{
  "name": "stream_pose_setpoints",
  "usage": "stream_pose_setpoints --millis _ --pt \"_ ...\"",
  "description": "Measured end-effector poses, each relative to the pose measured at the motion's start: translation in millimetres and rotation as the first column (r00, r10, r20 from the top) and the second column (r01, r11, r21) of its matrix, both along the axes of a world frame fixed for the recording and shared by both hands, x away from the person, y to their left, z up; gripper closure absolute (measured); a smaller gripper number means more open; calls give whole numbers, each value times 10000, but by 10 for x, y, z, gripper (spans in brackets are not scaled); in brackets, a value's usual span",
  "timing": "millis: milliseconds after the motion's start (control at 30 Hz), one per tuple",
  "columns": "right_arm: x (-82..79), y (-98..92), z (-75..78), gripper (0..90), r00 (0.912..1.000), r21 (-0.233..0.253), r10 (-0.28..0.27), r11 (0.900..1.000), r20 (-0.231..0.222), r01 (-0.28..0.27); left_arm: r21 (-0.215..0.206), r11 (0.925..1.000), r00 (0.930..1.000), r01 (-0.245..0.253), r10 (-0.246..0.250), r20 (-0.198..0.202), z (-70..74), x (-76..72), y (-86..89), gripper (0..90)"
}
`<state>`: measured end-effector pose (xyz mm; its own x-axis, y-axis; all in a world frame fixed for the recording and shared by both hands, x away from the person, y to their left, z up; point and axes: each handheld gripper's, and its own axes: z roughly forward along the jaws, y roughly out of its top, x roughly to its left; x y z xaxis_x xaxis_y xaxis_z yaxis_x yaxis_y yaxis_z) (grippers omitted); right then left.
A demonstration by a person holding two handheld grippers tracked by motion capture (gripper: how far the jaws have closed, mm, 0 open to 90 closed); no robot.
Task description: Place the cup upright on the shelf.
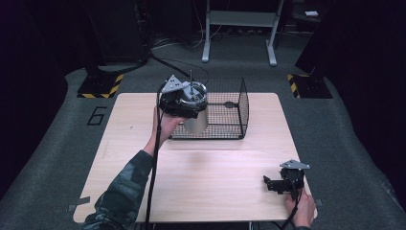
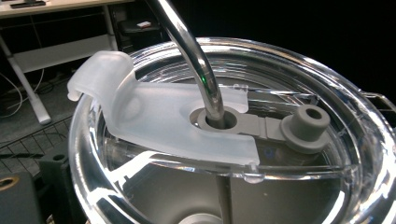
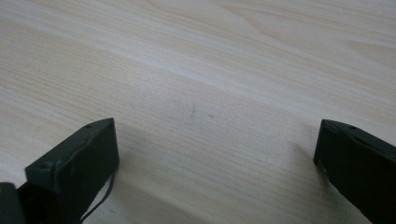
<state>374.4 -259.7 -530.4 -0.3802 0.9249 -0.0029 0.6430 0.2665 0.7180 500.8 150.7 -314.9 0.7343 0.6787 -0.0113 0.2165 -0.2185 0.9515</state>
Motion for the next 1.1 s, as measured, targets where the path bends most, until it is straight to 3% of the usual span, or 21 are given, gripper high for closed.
stream_pose_setpoints --millis 500,833,1100 --pt "0 -1 0 0 10000 -3 6 10000 -2 -6 169 9983 9983 -556 554 158 30 223 -9 39" --pt "1 6 0 0 10000 64 -99 9999 1 99 87 9946 9947 -1032 1032 -22 -10 416 24 39" --pt "2 10 0 0 9999 87 -143 9999 2 143 267 9894 9895 -1424 1430 -224 -109 588 2 39"
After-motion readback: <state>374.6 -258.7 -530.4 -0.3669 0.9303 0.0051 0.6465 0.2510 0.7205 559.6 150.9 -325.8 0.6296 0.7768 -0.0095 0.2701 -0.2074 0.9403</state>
